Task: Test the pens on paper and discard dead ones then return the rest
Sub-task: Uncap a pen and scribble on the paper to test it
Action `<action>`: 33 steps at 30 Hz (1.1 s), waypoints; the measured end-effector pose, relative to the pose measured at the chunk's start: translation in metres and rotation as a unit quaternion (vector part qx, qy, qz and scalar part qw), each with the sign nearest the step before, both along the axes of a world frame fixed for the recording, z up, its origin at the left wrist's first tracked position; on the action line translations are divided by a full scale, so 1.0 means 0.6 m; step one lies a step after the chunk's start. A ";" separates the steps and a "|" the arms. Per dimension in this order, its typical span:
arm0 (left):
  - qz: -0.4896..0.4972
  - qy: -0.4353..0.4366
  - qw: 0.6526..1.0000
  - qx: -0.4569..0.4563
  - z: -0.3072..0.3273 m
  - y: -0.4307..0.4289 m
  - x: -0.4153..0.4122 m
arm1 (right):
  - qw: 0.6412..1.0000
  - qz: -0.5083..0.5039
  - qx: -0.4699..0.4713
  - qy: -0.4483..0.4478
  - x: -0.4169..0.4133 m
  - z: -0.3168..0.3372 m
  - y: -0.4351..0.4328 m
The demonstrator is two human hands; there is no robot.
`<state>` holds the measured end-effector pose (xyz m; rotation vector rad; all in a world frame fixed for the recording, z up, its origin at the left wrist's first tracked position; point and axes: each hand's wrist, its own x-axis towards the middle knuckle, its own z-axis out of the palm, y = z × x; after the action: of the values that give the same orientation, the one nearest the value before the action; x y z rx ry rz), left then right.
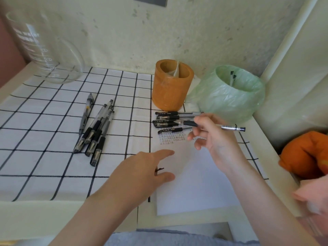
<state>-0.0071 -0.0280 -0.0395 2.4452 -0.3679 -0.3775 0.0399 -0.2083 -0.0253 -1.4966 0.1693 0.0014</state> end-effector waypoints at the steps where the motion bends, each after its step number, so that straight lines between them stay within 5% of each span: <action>1: -0.009 -0.002 1.000 0.007 -0.001 0.000 0.001 | 1.000 0.010 -0.002 0.004 0.002 -0.004 0.002; 17: -0.033 0.004 0.998 0.061 -0.021 -0.001 0.003 | 0.963 -0.100 -0.222 -0.118 0.027 -0.092 0.031; 33: -0.034 0.000 0.997 0.067 -0.020 -0.002 0.003 | 0.952 -0.083 -0.259 -0.140 0.033 -0.103 0.031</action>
<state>-0.0052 -0.0292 -0.0514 2.5672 -0.4390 -0.4438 0.0597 -0.1896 -0.0871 -1.9807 0.0649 -0.4184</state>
